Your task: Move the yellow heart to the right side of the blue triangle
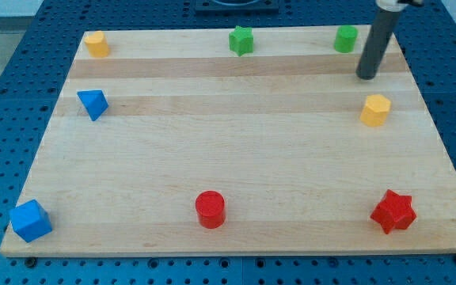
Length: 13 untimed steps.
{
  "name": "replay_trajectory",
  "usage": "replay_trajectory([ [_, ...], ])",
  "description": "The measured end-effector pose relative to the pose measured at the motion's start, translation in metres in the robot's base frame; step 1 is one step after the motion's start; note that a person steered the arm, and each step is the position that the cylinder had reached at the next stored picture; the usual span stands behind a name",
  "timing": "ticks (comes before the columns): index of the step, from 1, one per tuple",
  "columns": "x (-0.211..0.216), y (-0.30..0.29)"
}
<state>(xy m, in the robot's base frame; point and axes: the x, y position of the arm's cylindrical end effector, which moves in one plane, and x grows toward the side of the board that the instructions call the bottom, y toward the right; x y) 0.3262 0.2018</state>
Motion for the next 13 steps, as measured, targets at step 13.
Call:
replay_trajectory([
  [13,-0.135,-0.446],
])
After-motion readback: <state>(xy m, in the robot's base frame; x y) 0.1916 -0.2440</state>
